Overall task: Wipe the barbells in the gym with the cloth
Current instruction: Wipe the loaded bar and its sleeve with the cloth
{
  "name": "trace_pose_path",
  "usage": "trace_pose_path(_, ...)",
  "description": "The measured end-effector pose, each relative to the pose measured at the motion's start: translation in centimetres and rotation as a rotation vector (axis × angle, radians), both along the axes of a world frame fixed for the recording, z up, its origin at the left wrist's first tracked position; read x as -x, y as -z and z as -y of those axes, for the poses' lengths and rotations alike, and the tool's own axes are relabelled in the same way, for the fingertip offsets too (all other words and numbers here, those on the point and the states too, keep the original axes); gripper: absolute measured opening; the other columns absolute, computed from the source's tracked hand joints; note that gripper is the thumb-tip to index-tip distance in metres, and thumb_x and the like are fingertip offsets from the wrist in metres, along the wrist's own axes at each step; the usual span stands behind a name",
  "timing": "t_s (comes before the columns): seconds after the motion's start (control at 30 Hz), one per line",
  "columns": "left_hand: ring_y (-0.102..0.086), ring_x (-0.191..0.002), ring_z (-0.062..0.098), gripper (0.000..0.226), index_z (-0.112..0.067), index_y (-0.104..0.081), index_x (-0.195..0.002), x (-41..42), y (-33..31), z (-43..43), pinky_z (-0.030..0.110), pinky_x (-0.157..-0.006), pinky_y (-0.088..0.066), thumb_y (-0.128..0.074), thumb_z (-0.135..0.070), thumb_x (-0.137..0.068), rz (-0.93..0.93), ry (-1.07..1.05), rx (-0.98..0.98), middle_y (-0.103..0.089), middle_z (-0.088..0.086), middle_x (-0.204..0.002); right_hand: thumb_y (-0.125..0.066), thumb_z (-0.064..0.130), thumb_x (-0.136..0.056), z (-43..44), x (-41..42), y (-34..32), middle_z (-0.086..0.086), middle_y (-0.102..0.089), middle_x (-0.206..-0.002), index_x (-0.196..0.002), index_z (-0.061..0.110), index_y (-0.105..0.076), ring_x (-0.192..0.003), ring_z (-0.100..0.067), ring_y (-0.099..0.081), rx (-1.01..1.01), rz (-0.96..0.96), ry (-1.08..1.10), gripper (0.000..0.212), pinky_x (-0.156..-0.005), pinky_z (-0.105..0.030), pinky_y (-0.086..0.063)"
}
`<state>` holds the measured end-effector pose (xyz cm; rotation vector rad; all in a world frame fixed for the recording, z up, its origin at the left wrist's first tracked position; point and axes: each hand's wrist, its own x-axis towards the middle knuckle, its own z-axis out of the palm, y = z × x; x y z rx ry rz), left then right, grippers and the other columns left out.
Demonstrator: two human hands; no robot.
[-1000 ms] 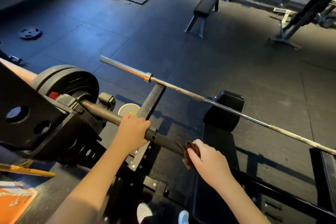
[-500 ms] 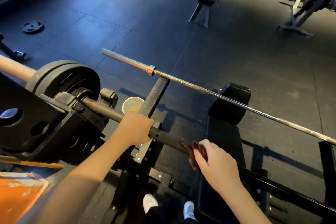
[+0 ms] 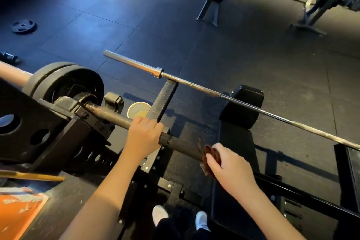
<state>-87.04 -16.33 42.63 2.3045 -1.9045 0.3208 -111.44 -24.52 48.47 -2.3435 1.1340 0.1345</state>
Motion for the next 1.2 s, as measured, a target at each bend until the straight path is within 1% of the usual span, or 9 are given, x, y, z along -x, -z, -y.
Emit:
trace_pose_path(0.23,-0.039,-0.047,0.018,0.034,-0.019,-0.044,-0.059,0.4,-0.4,0.0,0.028,-0.060,-0.024,-0.077,-0.017,-0.064,-0.011,-0.023,-0.065,-0.045,0.000,-0.051,-0.038,0.046,-0.102,-0.9,-7.7,0.5,0.008,-0.060,-0.097,-0.116,0.027,-0.051,-0.088,-0.013,-0.060,-0.049,0.096,-0.125,0.027,-0.073,-0.029,-0.043)
trace_pose_path(0.4,-0.053,-0.079,0.011,0.017,-0.025,-0.048,-0.090,-1.7,-2.9,1.1,0.027,-0.073,-0.038,-0.063,-0.032,-0.084,-0.170,0.044,-0.514,-0.058,-0.006,-0.091,-0.045,0.046,-0.098,-0.5,-0.8,1.0,0.015,-0.058,-0.100,-0.120,0.033,-0.052,-0.089,0.000,-0.056,0.037,0.102,-0.059,0.026,-0.077,-0.019,-0.044)
trace_pose_path(0.47,-0.054,-0.083,0.011,0.023,-0.026,-0.054,-0.100,-2.8,-3.7,1.6,0.026,-0.072,-0.039,-0.065,-0.033,-0.081,-0.251,0.004,-0.626,-0.059,-0.007,-0.096,-0.046,0.046,-0.098,-0.4,0.4,1.3,0.015,-0.057,-0.100,-0.120,0.034,-0.051,-0.089,0.000,-0.055,0.069,0.070,-0.055,0.026,-0.075,-0.016,-0.040)
trace_pose_path(0.53,-0.058,-0.080,0.011,0.023,-0.024,-0.060,-0.103,-3.4,-3.7,1.8,0.025,-0.068,-0.042,-0.062,-0.035,-0.083,-0.150,-0.005,-0.702,-0.061,-0.007,-0.089,-0.043,0.048,-0.098,-0.4,-0.1,1.3,0.014,-0.055,-0.096,-0.118,0.033,-0.051,-0.084,0.000,-0.055,0.099,0.022,-0.065,0.026,-0.068,-0.013,-0.039)
trace_pose_path(0.7,-0.049,-0.062,0.008,0.015,-0.023,-0.060,-0.091,-3.0,-2.9,1.2,0.023,-0.057,-0.033,-0.054,-0.036,-0.089,-0.048,-0.004,-0.601,-0.053,-0.008,-0.072,-0.039,0.048,-0.101,-1.8,-8.0,1.4,0.007,-0.059,-0.099,-0.114,0.027,-0.051,-0.087,-0.012,-0.061,0.130,0.069,-0.131,0.028,-0.067,-0.025,-0.041)
trace_pose_path(0.8,-0.043,-0.057,0.007,0.018,-0.023,-0.055,-0.086,-3.1,-2.5,0.9,0.025,-0.062,-0.035,-0.048,-0.039,-0.093,-0.044,-0.014,-0.542,-0.047,-0.009,-0.067,-0.038,0.047,-0.101,-2.7,-11.7,1.6,0.004,-0.061,-0.098,-0.115,0.025,-0.052,-0.086,-0.015,-0.062,0.123,0.091,-0.142,0.030,-0.068,-0.028,-0.044)
trace_pose_path(0.97,-0.048,-0.065,0.012,0.021,-0.025,-0.044,-0.080,-2.9,-1.7,-0.1,0.026,-0.068,-0.036,-0.052,-0.041,-0.090,0.010,0.009,-0.373,-0.051,-0.007,-0.072,-0.042,0.048,-0.098,-2.5,-5.5,1.5,0.013,-0.056,-0.095,-0.117,0.032,-0.052,-0.084,-0.002,-0.056,0.141,0.131,-0.049,0.026,-0.076,-0.024,-0.046)
trace_pose_path(1.1,-0.038,-0.050,0.013,0.035,-0.023,-0.042,-0.063,-2.6,-0.9,-0.8,0.028,-0.057,-0.032,-0.075,-0.029,-0.067,-0.038,0.000,-0.228,-0.040,-0.006,-0.055,-0.042,0.048,-0.096,-1.9,-0.6,1.8,0.015,-0.051,-0.087,-0.113,0.030,-0.056,-0.076,0.000,-0.047,0.235,0.035,0.036,0.028,-0.068,-0.021,-0.034)
trace_pose_path(1.2,-0.037,-0.045,0.016,0.032,-0.018,-0.047,-0.056,-2.4,-0.6,-0.9,0.029,-0.053,-0.034,-0.079,-0.017,-0.059,-0.072,-0.027,-0.110,-0.043,-0.002,-0.048,-0.042,0.047,-0.099,-1.8,-3.6,1.6,0.013,-0.056,-0.089,-0.110,0.029,-0.054,-0.077,-0.001,-0.053,0.162,0.069,0.016,0.024,-0.067,-0.018,-0.041)
